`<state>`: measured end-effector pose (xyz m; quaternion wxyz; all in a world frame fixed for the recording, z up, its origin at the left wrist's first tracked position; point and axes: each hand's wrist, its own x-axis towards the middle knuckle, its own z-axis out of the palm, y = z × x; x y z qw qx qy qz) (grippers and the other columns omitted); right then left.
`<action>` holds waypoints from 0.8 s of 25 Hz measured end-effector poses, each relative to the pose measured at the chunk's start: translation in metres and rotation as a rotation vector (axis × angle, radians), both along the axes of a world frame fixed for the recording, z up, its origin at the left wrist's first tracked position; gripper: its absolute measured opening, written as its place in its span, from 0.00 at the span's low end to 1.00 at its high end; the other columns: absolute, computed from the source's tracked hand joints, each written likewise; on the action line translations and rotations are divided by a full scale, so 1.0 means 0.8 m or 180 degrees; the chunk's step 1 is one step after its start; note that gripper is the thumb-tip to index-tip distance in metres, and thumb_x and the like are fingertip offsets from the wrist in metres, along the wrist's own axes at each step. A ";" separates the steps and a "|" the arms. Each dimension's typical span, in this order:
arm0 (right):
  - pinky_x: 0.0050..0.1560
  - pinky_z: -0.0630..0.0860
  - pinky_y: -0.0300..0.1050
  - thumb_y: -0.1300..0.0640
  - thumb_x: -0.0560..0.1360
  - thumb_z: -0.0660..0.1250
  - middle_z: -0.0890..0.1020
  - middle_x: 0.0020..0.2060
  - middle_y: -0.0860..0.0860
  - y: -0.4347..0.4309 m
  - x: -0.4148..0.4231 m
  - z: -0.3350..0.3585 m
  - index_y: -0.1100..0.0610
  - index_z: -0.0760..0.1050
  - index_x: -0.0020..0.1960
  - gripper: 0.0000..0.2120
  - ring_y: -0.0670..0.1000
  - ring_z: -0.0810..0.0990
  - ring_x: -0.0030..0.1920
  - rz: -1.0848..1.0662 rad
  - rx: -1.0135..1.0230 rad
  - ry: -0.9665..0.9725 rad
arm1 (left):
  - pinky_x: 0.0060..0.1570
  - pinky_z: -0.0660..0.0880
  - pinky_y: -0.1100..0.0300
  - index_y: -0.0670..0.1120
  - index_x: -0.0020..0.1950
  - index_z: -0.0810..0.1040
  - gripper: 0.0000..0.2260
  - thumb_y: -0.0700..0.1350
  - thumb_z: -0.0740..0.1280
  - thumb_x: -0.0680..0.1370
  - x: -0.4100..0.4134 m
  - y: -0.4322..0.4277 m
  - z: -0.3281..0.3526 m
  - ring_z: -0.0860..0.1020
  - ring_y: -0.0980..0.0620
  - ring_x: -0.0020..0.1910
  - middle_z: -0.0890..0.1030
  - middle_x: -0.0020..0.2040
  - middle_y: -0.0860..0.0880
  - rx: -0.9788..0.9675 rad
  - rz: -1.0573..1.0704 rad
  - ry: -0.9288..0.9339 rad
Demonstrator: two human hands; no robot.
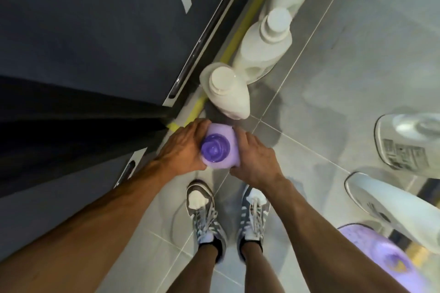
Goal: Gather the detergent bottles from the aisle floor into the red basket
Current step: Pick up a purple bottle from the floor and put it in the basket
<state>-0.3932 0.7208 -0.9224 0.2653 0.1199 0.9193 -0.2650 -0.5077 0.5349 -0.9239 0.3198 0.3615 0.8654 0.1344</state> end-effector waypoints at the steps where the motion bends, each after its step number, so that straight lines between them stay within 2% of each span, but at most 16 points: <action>1: 0.49 0.80 0.55 0.47 0.64 0.77 0.76 0.64 0.53 0.006 0.004 0.025 0.53 0.59 0.79 0.48 0.59 0.78 0.61 0.0049 0.0030 -0.0030 | 0.48 0.75 0.52 0.39 0.69 0.71 0.44 0.48 0.80 0.56 0.006 0.004 0.020 0.80 0.37 0.51 0.77 0.60 0.41 -0.0020 -0.0011 0.0042; 6: 0.50 0.75 0.53 0.44 0.65 0.75 0.75 0.65 0.52 0.030 0.022 0.204 0.50 0.58 0.75 0.44 0.59 0.76 0.63 0.0146 0.0083 -0.0210 | 0.45 0.74 0.52 0.42 0.68 0.71 0.38 0.48 0.78 0.61 0.019 0.023 0.176 0.80 0.39 0.50 0.77 0.60 0.44 0.0124 -0.0059 0.0032; 11: 0.56 0.76 0.53 0.39 0.65 0.71 0.77 0.65 0.49 0.045 0.016 0.473 0.46 0.59 0.76 0.43 0.56 0.76 0.65 0.0125 0.0205 -0.0085 | 0.49 0.75 0.48 0.43 0.66 0.71 0.33 0.54 0.76 0.65 0.016 0.029 0.422 0.79 0.39 0.52 0.76 0.58 0.45 0.0466 -0.0124 0.0084; 14: 0.56 0.74 0.51 0.42 0.65 0.72 0.77 0.65 0.46 0.045 0.004 0.621 0.43 0.57 0.76 0.43 0.56 0.76 0.65 0.0294 0.0250 -0.0057 | 0.49 0.74 0.51 0.47 0.61 0.72 0.30 0.61 0.72 0.65 0.006 0.020 0.562 0.79 0.44 0.52 0.77 0.54 0.50 0.0643 -0.0057 0.0250; 17: 0.57 0.74 0.49 0.43 0.66 0.73 0.75 0.68 0.45 0.039 0.005 0.765 0.41 0.55 0.78 0.45 0.55 0.75 0.67 0.0398 0.0338 0.0248 | 0.51 0.75 0.52 0.50 0.62 0.72 0.34 0.67 0.70 0.63 0.006 -0.004 0.703 0.79 0.48 0.53 0.77 0.55 0.52 0.0903 -0.0061 0.0554; 20: 0.63 0.72 0.45 0.39 0.66 0.72 0.71 0.73 0.41 0.021 0.008 0.871 0.38 0.52 0.80 0.48 0.50 0.72 0.71 0.0474 0.0167 0.0593 | 0.50 0.73 0.58 0.53 0.63 0.68 0.33 0.63 0.73 0.63 0.017 -0.032 0.811 0.79 0.48 0.52 0.78 0.55 0.54 0.1024 0.0180 0.0759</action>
